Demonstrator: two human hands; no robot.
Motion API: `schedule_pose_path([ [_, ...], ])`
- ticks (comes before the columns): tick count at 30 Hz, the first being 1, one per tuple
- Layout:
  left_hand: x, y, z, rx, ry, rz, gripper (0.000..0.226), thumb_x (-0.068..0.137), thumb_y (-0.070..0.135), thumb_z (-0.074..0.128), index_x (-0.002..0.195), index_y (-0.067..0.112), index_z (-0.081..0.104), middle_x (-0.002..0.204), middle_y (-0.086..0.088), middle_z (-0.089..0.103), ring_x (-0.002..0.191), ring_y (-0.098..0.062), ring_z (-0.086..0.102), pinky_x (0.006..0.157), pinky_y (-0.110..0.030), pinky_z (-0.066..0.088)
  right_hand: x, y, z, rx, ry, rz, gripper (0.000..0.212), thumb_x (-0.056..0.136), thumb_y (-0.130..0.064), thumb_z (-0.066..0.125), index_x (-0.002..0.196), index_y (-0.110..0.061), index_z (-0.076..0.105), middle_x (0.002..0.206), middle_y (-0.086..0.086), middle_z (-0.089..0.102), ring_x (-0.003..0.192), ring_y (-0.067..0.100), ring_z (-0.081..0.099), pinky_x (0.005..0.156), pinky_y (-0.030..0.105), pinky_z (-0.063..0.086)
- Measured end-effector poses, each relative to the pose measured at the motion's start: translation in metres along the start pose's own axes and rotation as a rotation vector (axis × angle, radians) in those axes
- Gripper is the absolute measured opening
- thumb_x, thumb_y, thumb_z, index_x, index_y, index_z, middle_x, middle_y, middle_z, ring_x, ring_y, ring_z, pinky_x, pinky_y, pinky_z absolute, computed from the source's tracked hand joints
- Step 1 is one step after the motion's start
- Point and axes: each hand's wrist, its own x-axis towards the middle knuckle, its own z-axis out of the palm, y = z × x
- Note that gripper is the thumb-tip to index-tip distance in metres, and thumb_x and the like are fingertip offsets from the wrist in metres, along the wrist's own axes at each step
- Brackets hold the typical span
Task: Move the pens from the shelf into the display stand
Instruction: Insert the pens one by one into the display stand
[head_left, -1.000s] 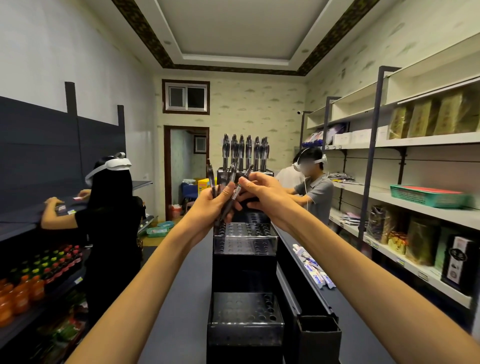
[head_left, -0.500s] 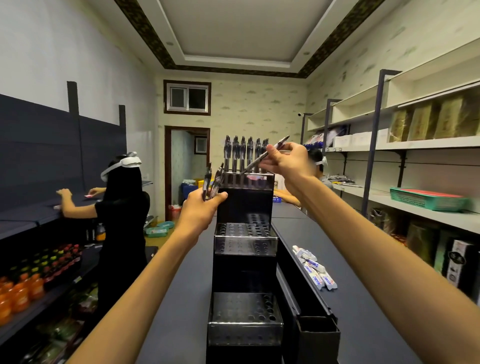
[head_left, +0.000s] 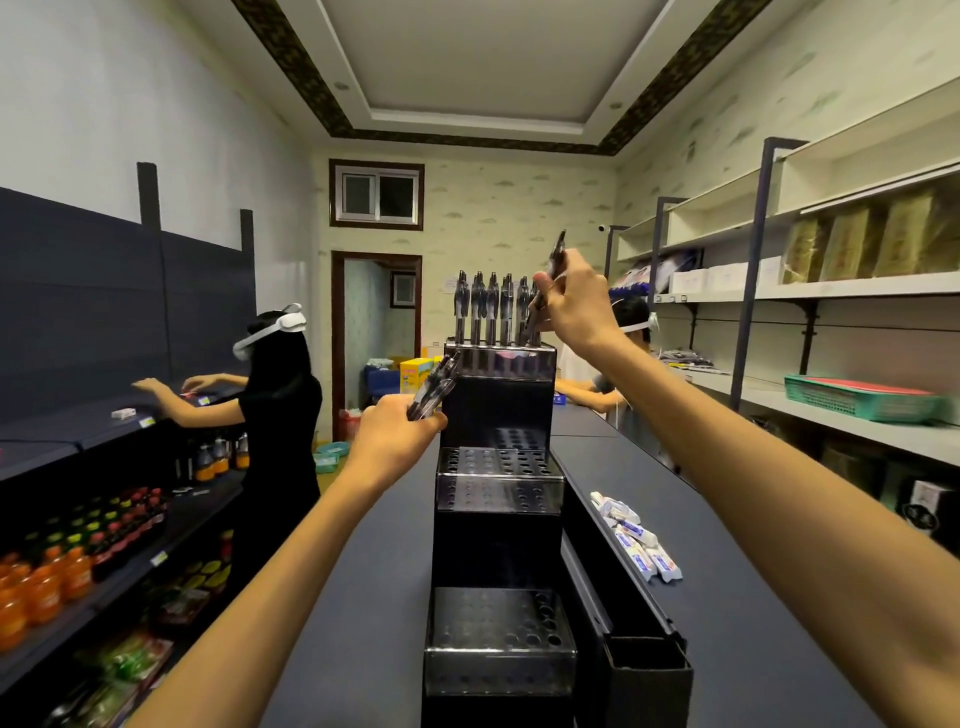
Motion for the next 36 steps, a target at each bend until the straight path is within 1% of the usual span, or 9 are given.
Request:
schedule_pose_path([
  [4, -0.002, 0.001, -0.004, -0.009, 0.008, 0.012, 0.033, 0.088, 0.025, 0.068, 0.06, 0.015, 0.056, 0.053, 0.003, 0.046, 0.054, -0.016, 0.042, 0.053, -0.03, 0.031, 0.003, -0.003, 0.003, -0.034, -0.029, 0.015, 0.024, 0.1, -0.015, 0.062, 0.117, 0.002, 0.057, 0.104, 0.022, 0.068, 0.092, 0.034, 0.072, 0.081, 0.051, 0.061],
  [7, -0.002, 0.0, -0.007, 0.001, 0.008, 0.024, 0.038, 0.089, 0.025, 0.069, 0.056, 0.02, 0.052, 0.051, 0.007, 0.047, 0.053, -0.013, 0.043, 0.051, -0.027, 0.029, 0.003, 0.001, 0.007, -0.05, -0.087, 0.084, 0.027, 0.094, -0.02, 0.073, 0.097, 0.006, 0.066, 0.093, 0.024, 0.072, 0.083, 0.035, 0.074, 0.08, 0.051, 0.061],
  [11, -0.003, -0.003, -0.008, 0.015, -0.002, 0.043, 0.039, 0.09, 0.025, 0.069, 0.055, 0.022, 0.052, 0.049, 0.011, 0.046, 0.051, -0.01, 0.043, 0.049, -0.025, 0.029, 0.0, 0.006, 0.011, -0.18, -0.079, 0.092, 0.029, 0.088, -0.033, 0.078, 0.078, -0.005, 0.076, 0.074, 0.012, 0.075, 0.073, 0.02, 0.074, 0.084, 0.038, 0.06],
  [15, -0.003, -0.003, -0.007, -0.002, -0.035, 0.041, 0.028, 0.089, 0.025, 0.069, 0.063, 0.018, 0.062, 0.045, 0.011, 0.046, 0.05, -0.009, 0.043, 0.05, -0.024, 0.03, 0.002, 0.005, 0.01, -0.228, -0.063, 0.103, 0.032, 0.087, -0.038, 0.078, 0.079, -0.007, 0.079, 0.074, 0.009, 0.074, 0.082, 0.021, 0.071, 0.082, 0.031, 0.055],
  [20, -0.005, 0.001, -0.003, 0.015, -0.033, 0.049, 0.042, 0.088, 0.025, 0.07, 0.054, 0.023, 0.047, 0.042, 0.013, 0.044, 0.047, -0.007, 0.042, 0.047, -0.025, 0.03, 0.001, 0.008, 0.01, -0.258, -0.165, 0.141, 0.035, 0.086, -0.037, 0.079, 0.091, -0.003, 0.08, 0.088, 0.017, 0.076, 0.087, 0.023, 0.07, 0.087, 0.037, 0.057],
  [26, -0.006, 0.005, -0.001, 0.012, -0.042, 0.064, 0.037, 0.089, 0.024, 0.071, 0.057, 0.024, 0.05, 0.042, 0.016, 0.049, 0.046, 0.002, 0.052, 0.04, -0.011, 0.033, -0.007, 0.01, 0.008, -0.219, -0.208, 0.166, 0.034, 0.077, -0.027, 0.088, 0.099, -0.003, 0.079, 0.094, 0.013, 0.077, 0.088, 0.018, 0.068, 0.087, 0.034, 0.057],
  [31, -0.006, 0.008, 0.004, -0.045, -0.073, 0.021, 0.041, 0.088, 0.04, 0.074, 0.059, 0.025, 0.05, 0.046, 0.015, 0.051, 0.049, -0.003, 0.048, 0.041, -0.013, 0.032, -0.034, 0.008, 0.006, -0.174, 0.048, 0.017, 0.014, 0.083, -0.008, 0.072, 0.097, -0.007, 0.073, 0.09, 0.008, 0.074, 0.089, 0.024, 0.069, 0.086, 0.042, 0.056],
  [33, -0.006, 0.01, 0.008, -0.073, -0.058, 0.014, 0.04, 0.086, 0.044, 0.076, 0.06, 0.026, 0.051, 0.046, 0.016, 0.05, 0.048, -0.002, 0.048, 0.04, -0.012, 0.033, -0.046, 0.007, 0.006, -0.045, -0.076, 0.077, 0.009, 0.082, -0.014, 0.074, 0.09, -0.009, 0.076, 0.085, 0.007, 0.075, 0.086, 0.022, 0.071, 0.081, 0.039, 0.06],
  [36, -0.007, 0.016, 0.012, -0.104, -0.081, 0.01, 0.035, 0.085, 0.043, 0.077, 0.064, 0.026, 0.056, 0.046, 0.016, 0.053, 0.045, -0.001, 0.049, 0.039, -0.011, 0.032, -0.066, 0.004, 0.009, 0.163, -0.483, 0.247, 0.017, 0.082, -0.027, 0.081, 0.089, -0.011, 0.079, 0.085, 0.007, 0.078, 0.079, 0.013, 0.07, 0.07, 0.025, 0.057],
])
